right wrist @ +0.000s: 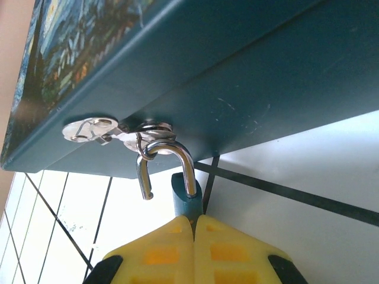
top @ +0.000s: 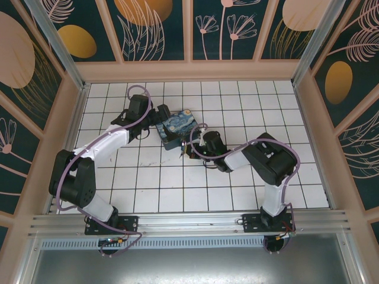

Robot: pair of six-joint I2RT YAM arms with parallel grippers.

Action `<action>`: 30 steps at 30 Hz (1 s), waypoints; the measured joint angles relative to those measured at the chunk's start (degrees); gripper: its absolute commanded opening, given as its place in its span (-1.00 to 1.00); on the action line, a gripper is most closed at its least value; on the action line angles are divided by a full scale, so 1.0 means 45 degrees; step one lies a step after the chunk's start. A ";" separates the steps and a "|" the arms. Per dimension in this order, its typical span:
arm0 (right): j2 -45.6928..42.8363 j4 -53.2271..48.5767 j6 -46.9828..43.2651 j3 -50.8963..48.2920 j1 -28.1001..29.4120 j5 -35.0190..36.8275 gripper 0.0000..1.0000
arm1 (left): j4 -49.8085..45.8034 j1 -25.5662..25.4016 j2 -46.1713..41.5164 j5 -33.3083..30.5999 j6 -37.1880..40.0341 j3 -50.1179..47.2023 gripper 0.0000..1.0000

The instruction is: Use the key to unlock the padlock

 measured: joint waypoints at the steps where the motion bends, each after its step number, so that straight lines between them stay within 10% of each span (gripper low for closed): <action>1: -0.0078 -0.0024 0.0058 -0.0049 0.0005 0.0053 -1.00 | 0.0010 0.0000 0.0000 0.0073 0.0005 -0.0160 0.97; 30: -0.0578 0.2487 0.4362 -0.1821 0.0466 0.2443 -1.00 | -0.0170 -0.1122 0.0622 -0.1525 0.0724 -0.1642 0.97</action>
